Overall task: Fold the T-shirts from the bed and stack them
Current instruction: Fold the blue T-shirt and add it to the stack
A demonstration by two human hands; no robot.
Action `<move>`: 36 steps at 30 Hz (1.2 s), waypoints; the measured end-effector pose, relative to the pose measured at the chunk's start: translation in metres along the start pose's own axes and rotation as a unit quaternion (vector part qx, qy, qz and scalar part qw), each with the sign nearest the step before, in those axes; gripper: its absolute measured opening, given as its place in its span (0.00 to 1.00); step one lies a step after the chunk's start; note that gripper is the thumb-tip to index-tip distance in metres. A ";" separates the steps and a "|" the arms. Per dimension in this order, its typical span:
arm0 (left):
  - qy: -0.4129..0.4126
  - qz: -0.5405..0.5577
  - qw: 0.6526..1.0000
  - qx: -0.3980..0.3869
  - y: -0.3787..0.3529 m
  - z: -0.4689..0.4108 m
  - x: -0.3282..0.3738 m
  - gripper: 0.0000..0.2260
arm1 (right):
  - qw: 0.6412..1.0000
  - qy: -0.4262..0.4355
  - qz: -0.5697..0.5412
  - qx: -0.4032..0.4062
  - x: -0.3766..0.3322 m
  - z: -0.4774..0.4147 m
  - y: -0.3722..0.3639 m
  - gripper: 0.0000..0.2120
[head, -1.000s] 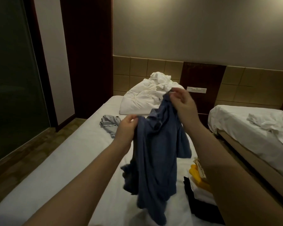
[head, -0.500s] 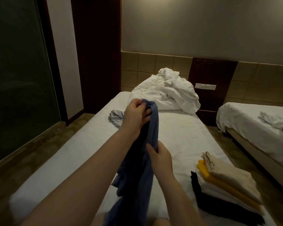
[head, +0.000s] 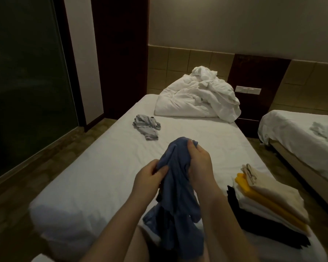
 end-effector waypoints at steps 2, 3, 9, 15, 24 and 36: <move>0.006 0.047 0.999 0.006 0.004 -0.003 0.006 0.06 | 0.999 0.014 0.033 -0.041 0.002 0.005 -0.002 0.09; 0.015 0.096 0.995 0.001 0.004 -0.005 0.009 0.05 | 0.995 0.028 0.075 -0.062 0.006 0.008 -0.003 0.07; 0.115 0.365 0.924 -0.002 0.001 -0.022 0.017 0.07 | 0.979 0.011 0.125 -0.162 0.036 0.028 0.010 0.22; 0.155 0.497 0.853 0.035 0.000 -0.038 0.029 0.13 | 0.956 -0.014 0.154 -0.251 0.062 0.038 0.023 0.32; 0.156 0.516 0.839 0.067 0.001 -0.049 0.022 0.18 | 0.977 0.059 0.113 -0.169 0.067 0.038 0.009 0.38; -0.108 -0.109 0.986 0.069 0.003 -0.033 0.016 0.16 | 0.974 0.163 0.154 0.026 0.035 0.026 0.019 0.14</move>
Point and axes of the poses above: each hand's wrist, its own z-axis away from the middle knuckle, its own y-axis out of the back of the hand, x = y × z, the point moved 1 cm from there along -z, towards the middle knuckle, and after that the axes turned 2 degrees about -y, right-handed, at the moved point
